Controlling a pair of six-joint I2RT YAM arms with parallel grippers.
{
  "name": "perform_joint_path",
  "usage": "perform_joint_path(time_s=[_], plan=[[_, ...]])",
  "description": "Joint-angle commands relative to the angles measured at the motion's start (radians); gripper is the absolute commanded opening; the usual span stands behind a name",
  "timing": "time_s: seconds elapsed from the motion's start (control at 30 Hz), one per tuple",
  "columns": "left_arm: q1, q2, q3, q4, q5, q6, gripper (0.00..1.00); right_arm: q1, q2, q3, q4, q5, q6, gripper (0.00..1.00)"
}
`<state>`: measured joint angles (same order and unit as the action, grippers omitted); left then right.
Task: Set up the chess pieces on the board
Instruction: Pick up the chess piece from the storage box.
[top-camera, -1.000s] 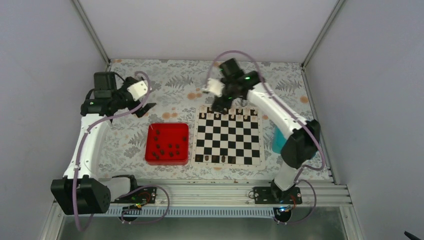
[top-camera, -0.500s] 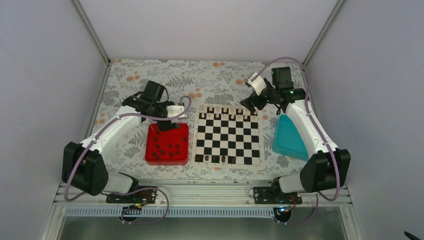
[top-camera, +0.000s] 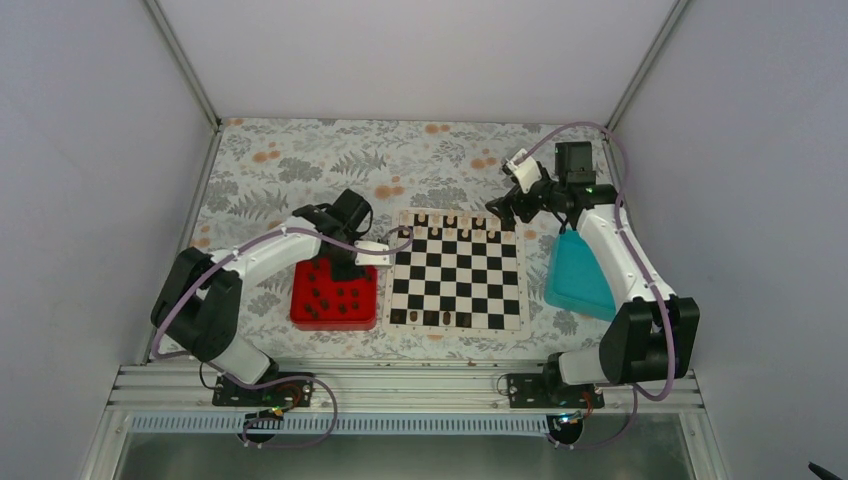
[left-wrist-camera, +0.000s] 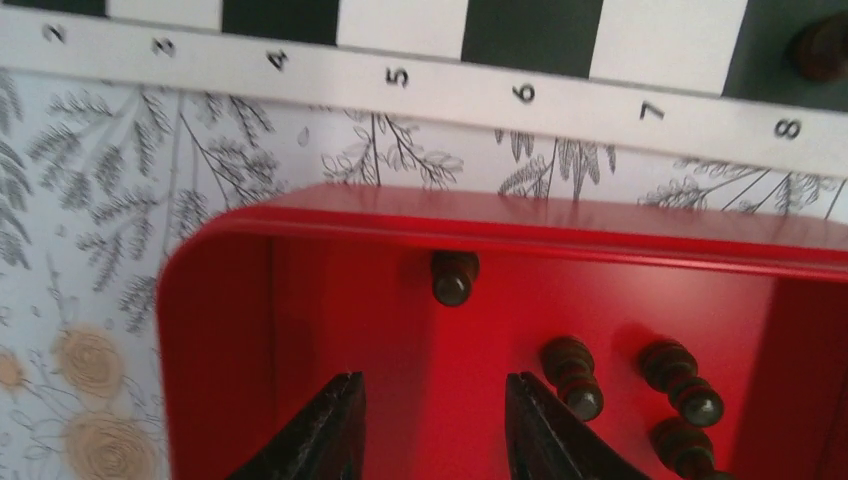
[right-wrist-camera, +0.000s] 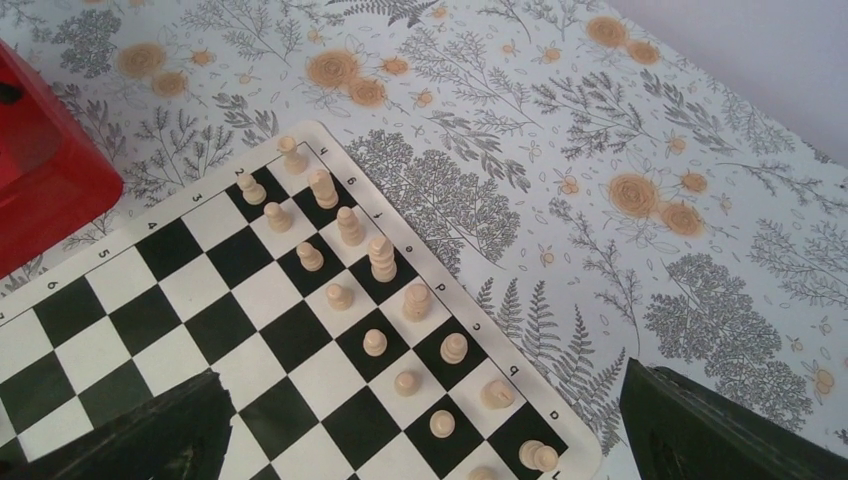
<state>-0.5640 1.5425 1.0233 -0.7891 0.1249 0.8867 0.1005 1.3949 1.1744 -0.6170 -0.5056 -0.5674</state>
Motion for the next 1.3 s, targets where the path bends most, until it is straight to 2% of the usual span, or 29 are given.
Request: perform_joint_path(time_s=[0.0, 0.23, 1.1, 1.27], plan=[[-0.017, 0.019, -0.013, 0.019, -0.064, -0.024, 0.36, -0.02, -0.023, -0.02, 0.055, -0.037, 0.021, 1.0], [-0.023, 0.021, -0.03, 0.04, -0.03, -0.023, 0.43, -0.03, -0.019, -0.039, 0.063, -0.03, 0.017, 1.0], [-0.045, 0.086, -0.084, 0.176, 0.083, -0.052, 0.41, -0.042, -0.011, -0.047, 0.07, 0.0, 0.021, 1.0], [-0.045, 0.087, -0.101, 0.198, 0.086, -0.053, 0.37, -0.042, -0.012, -0.048, 0.073, 0.001, 0.02, 1.0]])
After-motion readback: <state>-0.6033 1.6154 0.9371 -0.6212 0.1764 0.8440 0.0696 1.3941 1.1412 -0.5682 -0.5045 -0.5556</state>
